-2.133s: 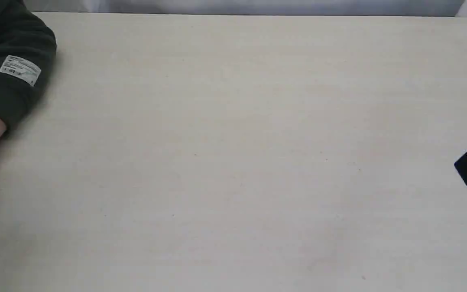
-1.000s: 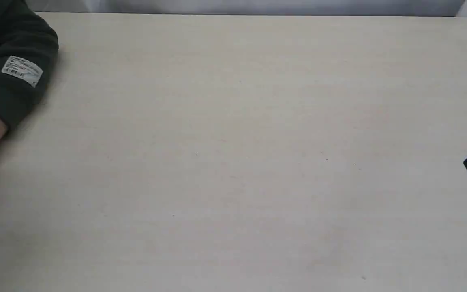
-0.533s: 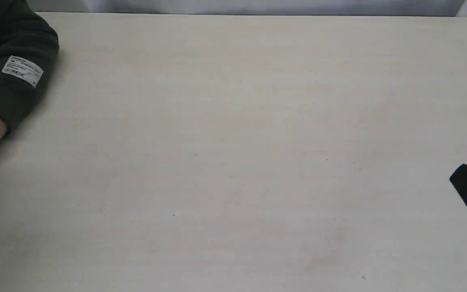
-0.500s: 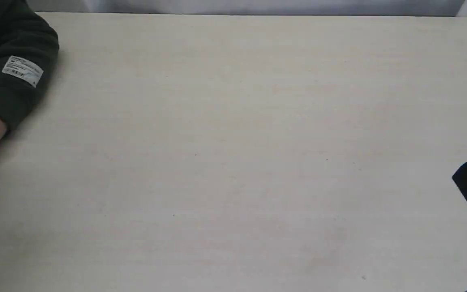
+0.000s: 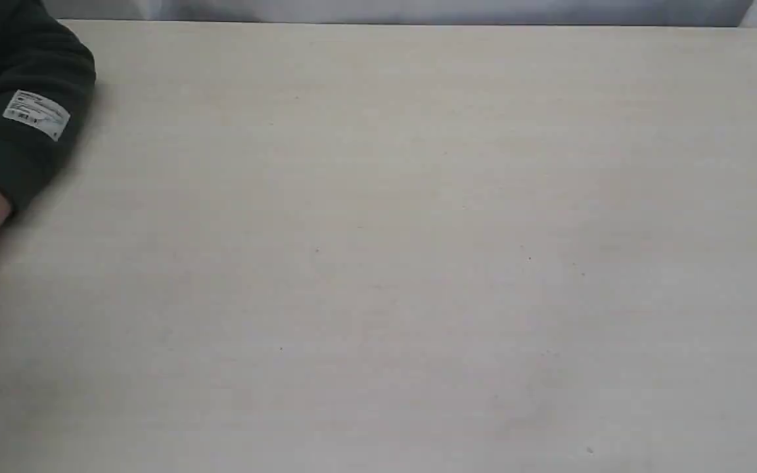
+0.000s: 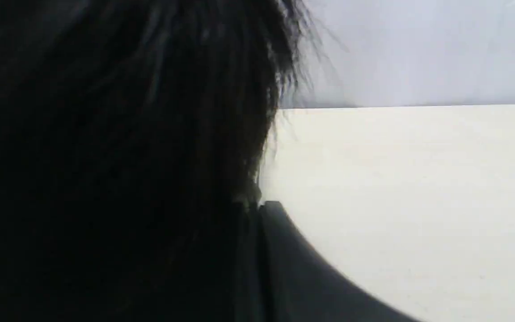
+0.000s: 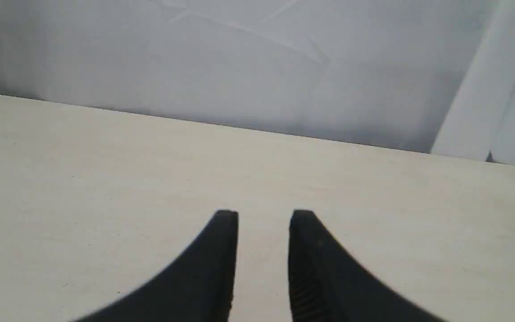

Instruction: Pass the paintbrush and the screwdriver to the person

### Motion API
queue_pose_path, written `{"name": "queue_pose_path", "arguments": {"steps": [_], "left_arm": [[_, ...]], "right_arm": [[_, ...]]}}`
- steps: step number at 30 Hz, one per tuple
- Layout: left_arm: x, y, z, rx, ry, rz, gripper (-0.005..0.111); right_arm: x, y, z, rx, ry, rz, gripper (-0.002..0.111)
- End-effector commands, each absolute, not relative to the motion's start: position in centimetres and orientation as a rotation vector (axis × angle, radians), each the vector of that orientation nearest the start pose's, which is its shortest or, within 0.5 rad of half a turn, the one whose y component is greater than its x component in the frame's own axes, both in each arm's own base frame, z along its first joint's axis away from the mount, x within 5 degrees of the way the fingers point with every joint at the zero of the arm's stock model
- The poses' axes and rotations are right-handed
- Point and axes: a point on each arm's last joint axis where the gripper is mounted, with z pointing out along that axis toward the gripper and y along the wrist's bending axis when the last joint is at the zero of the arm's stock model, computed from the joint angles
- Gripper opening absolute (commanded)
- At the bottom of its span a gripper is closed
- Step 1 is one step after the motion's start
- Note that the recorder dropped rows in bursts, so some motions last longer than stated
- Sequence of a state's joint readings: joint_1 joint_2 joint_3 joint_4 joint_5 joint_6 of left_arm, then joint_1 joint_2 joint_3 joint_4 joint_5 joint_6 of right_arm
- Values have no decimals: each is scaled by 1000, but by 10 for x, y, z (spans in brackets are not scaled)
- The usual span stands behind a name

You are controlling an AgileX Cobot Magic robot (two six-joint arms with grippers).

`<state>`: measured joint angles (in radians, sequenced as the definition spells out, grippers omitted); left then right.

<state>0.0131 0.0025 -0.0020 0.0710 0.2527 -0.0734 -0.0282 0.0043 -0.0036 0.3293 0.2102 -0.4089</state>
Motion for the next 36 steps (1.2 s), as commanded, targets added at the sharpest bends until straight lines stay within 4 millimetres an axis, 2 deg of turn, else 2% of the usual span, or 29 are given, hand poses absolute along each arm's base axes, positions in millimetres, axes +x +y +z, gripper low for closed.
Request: {"name": "queue_pose_path", "arguments": {"steps": [1, 19, 27, 36], "left_arm": [[55, 2, 190, -31, 1735, 15, 0], [55, 2, 190, -31, 1735, 15, 0], [55, 2, 191, -30, 1731, 16, 0], [55, 2, 191, -30, 1731, 16, 0]], "right_arm": [[56, 3, 195, -71, 1685, -50, 23], [56, 3, 195, -66, 1685, -47, 23], [56, -3, 194, 54, 1698, -30, 23], [55, -4, 189, 28, 1747, -80, 23]]}}
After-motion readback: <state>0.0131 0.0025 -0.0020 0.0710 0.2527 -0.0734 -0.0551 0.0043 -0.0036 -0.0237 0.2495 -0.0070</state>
